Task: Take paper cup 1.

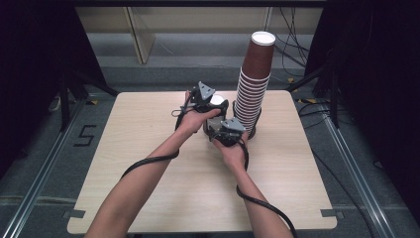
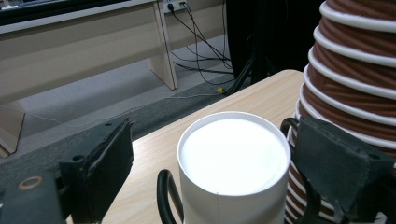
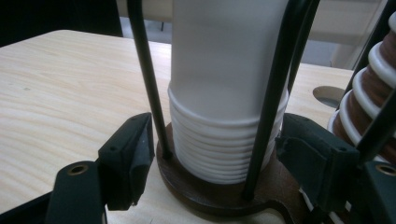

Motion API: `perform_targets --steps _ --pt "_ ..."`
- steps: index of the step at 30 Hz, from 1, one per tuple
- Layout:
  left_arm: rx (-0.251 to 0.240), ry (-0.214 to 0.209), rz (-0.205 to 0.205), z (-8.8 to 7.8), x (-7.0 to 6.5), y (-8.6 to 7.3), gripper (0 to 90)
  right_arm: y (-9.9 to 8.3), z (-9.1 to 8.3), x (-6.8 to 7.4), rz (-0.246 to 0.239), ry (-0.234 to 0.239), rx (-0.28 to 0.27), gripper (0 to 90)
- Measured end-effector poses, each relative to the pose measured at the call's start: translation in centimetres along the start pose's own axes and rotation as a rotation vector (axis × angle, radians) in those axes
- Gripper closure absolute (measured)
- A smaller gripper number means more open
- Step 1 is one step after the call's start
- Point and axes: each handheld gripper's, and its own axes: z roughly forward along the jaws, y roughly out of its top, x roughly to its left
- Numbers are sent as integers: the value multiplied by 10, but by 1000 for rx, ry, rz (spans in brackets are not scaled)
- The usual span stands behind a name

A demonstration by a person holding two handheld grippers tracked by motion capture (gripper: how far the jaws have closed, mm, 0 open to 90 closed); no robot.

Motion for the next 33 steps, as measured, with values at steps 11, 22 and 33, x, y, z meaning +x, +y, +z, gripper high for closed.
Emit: perform_targets --steps 11,22,33 --pt "9 -26 -6 4 0 -4 146 -2 10 6 11 -72 23 286" --pt "18 -35 -3 5 2 -5 166 -1 18 6 28 -81 14 286" --pt "22 -50 -8 10 0 -7 208 -3 18 5 14 -97 30 303"
